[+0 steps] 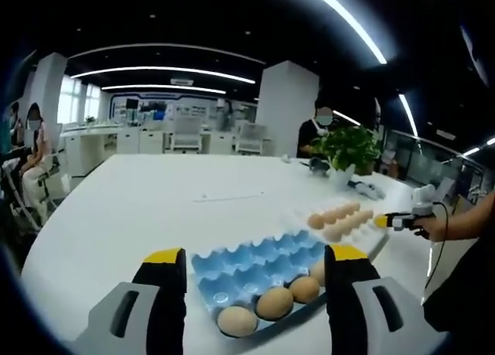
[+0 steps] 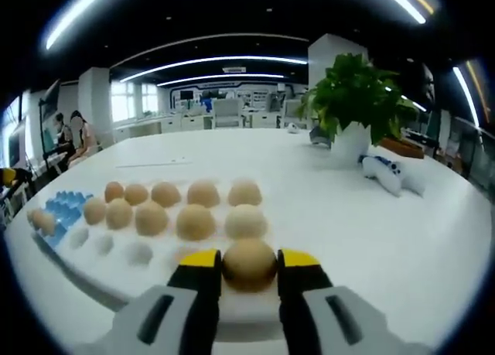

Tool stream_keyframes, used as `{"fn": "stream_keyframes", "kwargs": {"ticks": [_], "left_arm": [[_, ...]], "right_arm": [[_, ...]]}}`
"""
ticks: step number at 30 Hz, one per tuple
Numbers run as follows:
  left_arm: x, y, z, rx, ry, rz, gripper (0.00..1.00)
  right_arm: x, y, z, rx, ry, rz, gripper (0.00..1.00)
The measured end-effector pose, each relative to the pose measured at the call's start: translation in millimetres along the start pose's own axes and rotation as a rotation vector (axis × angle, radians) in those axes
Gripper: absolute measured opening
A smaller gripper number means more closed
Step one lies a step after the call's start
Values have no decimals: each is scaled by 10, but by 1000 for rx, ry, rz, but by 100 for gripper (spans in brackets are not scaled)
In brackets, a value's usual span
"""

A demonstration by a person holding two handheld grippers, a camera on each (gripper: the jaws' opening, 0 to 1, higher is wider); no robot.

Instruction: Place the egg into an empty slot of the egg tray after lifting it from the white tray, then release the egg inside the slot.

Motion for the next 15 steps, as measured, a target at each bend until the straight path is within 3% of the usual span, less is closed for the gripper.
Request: {"fn": "stream_keyframes", "kwargs": {"ticks": [15], "left_arm": [[-11,-9,-10,-1,-5,-12,77]], "right_arm": [[-3,-21,-17,6,-3,-2,28]]}}
Point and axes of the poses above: the point that each gripper's makers call its tool centre point, and the gripper's own axes: z roughly forward along the fingers, x roughly to its right, y roughly out of its underside, the point moved 3 cm from there along -z, roughly backward along the fingers, and after that the axes turned 7 degrees about -x, right-handed, at the moved point
